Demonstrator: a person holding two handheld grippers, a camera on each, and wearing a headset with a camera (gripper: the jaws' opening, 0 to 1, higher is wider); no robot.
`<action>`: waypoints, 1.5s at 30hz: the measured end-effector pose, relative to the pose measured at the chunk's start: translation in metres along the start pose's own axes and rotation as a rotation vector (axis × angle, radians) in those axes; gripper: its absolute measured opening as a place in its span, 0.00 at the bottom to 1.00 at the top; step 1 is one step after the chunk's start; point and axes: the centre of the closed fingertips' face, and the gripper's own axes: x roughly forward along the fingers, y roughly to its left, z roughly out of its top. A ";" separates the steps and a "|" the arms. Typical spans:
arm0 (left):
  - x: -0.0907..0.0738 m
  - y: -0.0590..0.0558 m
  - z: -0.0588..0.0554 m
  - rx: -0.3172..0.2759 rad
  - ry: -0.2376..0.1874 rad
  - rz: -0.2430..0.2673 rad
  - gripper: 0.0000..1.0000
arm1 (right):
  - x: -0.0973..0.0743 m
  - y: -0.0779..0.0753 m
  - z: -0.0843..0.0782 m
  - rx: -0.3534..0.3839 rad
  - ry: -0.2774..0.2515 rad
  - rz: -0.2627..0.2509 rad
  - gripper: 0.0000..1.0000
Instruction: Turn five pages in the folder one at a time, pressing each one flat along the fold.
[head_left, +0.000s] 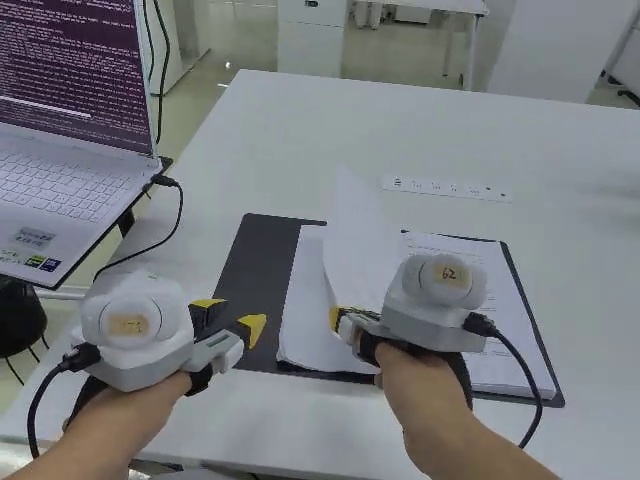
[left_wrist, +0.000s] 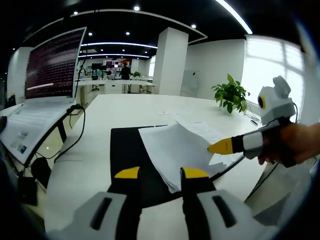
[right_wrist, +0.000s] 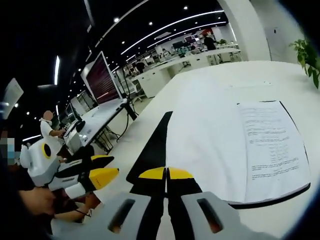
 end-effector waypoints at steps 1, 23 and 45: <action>0.000 0.002 -0.001 -0.004 -0.002 0.001 0.30 | 0.003 0.001 -0.003 -0.017 0.016 -0.004 0.00; -0.008 0.005 -0.027 -0.049 0.058 -0.034 0.27 | 0.058 0.008 -0.064 -0.113 0.221 -0.027 0.00; 0.069 -0.046 -0.044 0.119 0.197 -0.153 0.29 | 0.013 -0.016 -0.045 0.035 0.040 0.063 0.00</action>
